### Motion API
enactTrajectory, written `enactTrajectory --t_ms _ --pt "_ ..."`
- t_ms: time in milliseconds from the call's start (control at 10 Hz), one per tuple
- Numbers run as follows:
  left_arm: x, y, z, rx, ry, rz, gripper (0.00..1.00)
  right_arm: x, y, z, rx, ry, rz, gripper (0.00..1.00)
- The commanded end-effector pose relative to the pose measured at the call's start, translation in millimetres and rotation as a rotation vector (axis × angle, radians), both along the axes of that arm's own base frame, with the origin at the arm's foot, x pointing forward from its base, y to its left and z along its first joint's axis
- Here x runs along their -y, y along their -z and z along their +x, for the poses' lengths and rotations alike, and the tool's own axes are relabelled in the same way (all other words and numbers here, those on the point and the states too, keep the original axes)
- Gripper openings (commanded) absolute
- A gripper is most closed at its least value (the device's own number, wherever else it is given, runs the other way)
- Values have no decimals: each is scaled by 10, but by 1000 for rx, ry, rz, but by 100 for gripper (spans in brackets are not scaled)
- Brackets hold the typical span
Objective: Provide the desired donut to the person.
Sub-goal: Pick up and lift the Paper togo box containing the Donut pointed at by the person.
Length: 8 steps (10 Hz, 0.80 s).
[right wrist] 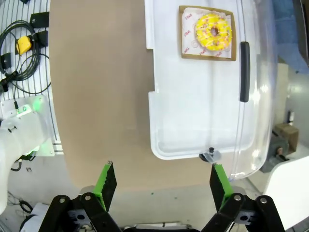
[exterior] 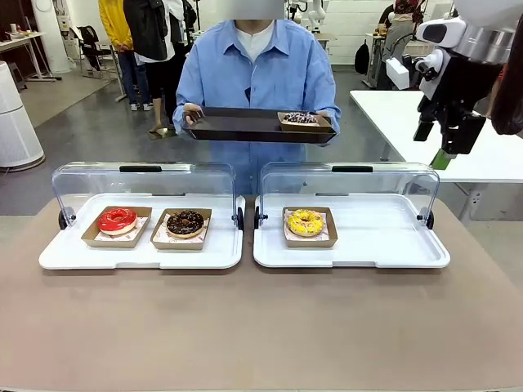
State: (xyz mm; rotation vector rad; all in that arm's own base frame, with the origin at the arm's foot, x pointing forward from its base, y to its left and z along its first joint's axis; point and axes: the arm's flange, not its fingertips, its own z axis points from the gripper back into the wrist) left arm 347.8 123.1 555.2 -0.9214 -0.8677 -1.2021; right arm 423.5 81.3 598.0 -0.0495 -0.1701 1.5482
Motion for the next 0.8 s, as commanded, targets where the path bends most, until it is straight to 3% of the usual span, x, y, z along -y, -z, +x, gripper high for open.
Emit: enactTrajectory --t_ms 0,500,700 --pt "-12 -14 -13 7 3 -6 100 -12 -14 -15 -11 -3 -3 100" --pt "-12 -14 -13 7 3 -6 100 0 -2 0 0 0 0 100" --pt "-12 -14 -13 7 3 -6 100 565 -182 109 -104 87 389 100"
